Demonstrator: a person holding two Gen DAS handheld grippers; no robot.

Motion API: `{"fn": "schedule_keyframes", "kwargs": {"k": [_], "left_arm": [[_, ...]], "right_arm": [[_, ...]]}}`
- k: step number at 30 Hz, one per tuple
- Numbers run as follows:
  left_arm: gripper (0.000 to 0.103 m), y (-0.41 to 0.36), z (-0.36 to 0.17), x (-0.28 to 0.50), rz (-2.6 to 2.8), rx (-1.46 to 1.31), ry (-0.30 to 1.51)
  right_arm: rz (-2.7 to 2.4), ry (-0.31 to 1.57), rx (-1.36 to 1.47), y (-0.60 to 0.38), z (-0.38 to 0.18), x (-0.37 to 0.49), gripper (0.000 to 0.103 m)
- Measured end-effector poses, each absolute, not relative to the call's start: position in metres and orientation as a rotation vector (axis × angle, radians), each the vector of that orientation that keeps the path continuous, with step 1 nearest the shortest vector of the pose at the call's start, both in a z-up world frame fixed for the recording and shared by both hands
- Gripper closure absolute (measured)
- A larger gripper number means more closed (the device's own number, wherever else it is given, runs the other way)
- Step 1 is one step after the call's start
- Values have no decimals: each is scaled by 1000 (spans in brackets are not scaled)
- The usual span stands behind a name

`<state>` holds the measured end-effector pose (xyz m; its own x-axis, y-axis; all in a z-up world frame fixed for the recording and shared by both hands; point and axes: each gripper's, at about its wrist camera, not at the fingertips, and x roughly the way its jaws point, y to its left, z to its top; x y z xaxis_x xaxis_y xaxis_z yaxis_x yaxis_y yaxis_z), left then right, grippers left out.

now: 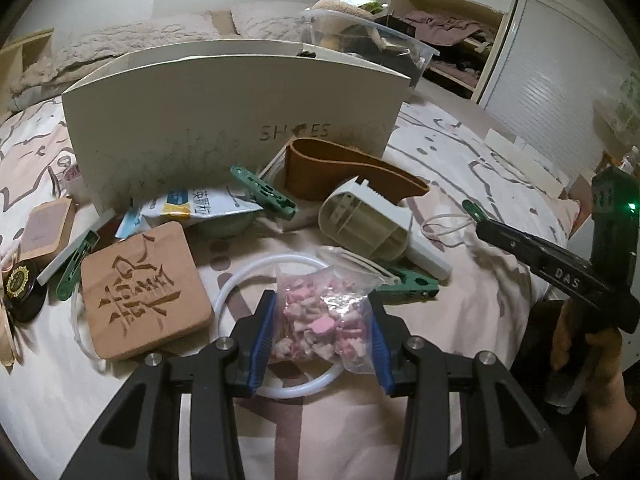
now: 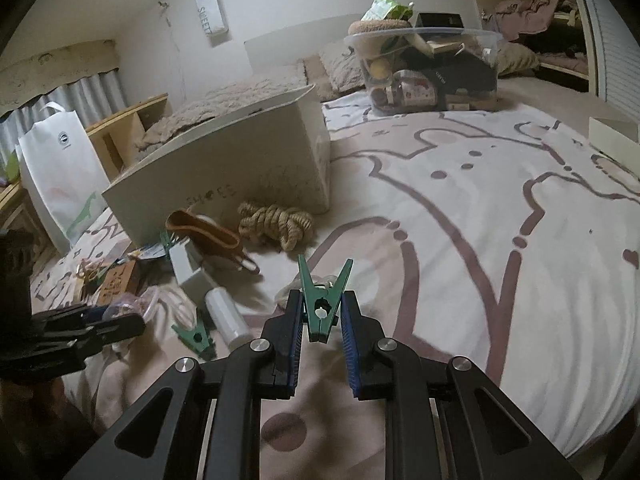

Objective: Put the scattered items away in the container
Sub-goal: 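Close the right tool on the green clothespin while the left tool grasps the candy bag, then lift the clothespin with the right tool and candy bag with the left tool over the box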

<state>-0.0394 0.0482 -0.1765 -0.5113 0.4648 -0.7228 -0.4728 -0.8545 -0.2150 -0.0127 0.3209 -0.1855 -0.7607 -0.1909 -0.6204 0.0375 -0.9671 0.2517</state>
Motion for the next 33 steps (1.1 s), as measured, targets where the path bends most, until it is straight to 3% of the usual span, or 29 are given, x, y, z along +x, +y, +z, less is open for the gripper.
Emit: {"fn": "schedule_keyframes", "kwargs": {"k": [3,5,6,13,15,17,33], "left_arm": [[60,47,-176,-40,2339,-1122,-10],[42,46,-177,-41,2342,-1131,-25],[39,45,-177,-42,2344,-1135,-31],[38,47,-182,-46,2315,-1180,-40],[51,49,-185,-48,2301,-1196,-36],[58,47,-186,-49,2294,-1202,-54],[64,48,-164,-40,2416,-1044,22]], "right_arm": [[-2805,-331,1028,317,-186,-11,84],[-2802,-332,1028,317,-186,-11,84],[-2800,-334,1031,318,-186,-11,84],[-2796,-340,1040,319,-189,-11,84],[-2796,-336,1039,318,-190,-11,84],[-2796,-334,1039,318,-190,-11,84],[-2797,-328,971,317,-172,-10,84]]}}
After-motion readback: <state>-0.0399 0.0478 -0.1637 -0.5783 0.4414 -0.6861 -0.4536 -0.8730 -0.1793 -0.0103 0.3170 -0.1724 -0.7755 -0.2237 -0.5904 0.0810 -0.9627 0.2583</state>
